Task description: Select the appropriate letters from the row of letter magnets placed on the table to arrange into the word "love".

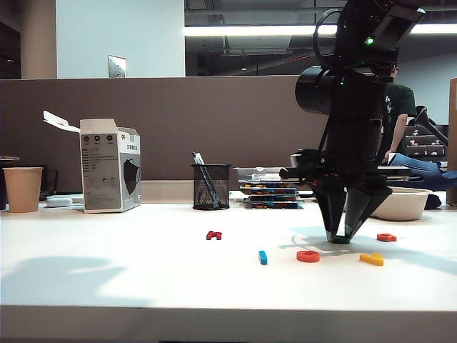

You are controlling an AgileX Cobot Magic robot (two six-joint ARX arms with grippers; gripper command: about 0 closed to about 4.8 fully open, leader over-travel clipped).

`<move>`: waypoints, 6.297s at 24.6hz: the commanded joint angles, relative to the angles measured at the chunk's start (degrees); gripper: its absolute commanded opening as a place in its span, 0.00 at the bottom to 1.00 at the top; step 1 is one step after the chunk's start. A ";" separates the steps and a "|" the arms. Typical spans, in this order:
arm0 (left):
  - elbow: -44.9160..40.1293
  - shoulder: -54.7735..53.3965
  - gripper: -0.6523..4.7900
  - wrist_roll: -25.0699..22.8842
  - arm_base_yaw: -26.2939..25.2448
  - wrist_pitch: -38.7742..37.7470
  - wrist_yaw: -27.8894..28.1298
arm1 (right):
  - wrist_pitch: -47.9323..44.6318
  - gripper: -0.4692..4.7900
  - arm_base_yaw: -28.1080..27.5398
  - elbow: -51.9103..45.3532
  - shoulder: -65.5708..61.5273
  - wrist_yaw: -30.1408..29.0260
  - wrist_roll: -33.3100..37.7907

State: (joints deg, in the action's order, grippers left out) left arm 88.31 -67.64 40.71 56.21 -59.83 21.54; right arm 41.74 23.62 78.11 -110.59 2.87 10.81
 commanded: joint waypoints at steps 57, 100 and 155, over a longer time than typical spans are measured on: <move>0.13 0.15 0.11 -0.20 0.09 -0.26 0.28 | -4.39 0.27 -5.53 -24.68 18.43 -1.55 5.73; 0.13 0.13 0.11 -17.11 -0.04 7.39 0.35 | -0.02 0.08 -21.22 -16.46 59.89 5.22 -10.34; -85.83 65.16 0.11 -41.77 -48.81 72.22 -24.15 | -37.31 0.08 -31.78 -78.14 110.73 -10.49 -10.62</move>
State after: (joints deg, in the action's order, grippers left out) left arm 3.07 -2.48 -0.67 7.40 9.32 -2.22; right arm 5.39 -8.16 0.30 -0.38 -7.94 1.26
